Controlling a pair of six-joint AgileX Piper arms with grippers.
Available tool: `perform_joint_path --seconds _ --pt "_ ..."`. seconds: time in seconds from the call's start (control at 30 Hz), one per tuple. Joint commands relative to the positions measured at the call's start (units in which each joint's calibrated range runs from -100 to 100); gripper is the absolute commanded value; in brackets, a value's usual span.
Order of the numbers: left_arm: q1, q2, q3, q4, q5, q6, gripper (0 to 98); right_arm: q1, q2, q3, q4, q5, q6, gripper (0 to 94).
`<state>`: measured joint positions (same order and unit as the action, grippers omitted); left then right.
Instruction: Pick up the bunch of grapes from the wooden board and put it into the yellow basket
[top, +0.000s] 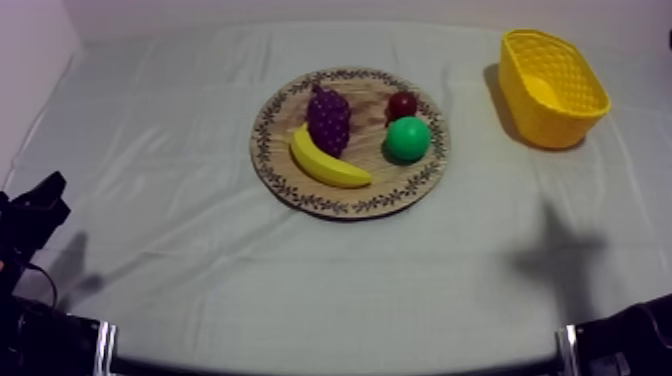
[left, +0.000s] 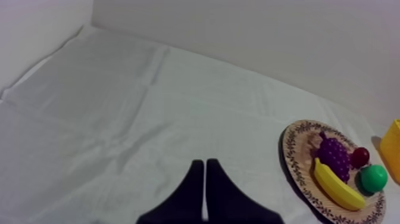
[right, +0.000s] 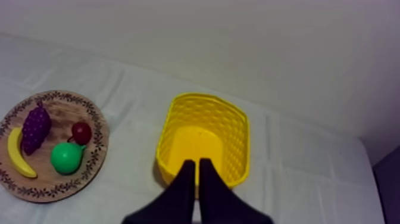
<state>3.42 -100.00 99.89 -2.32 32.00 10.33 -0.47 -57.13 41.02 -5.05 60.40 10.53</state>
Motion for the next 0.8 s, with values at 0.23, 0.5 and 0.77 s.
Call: perform_joint_path --seconds 0.23,0.5,0.77 --pt "0.0 0.0 0.0 0.00 0.0 0.0 0.1 -1.0 15.9 -20.5 -2.8 2.9 2.5 0.6" --pt "0.0 0.0 0.0 0.00 0.0 0.0 0.1 -5.4 27.7 -31.3 -3.4 2.5 3.5 0.7" --pt "0.0 0.0 0.0 0.00 0.0 0.0 0.1 -11.2 38.0 -39.9 -1.0 3.4 1.8 0.7"
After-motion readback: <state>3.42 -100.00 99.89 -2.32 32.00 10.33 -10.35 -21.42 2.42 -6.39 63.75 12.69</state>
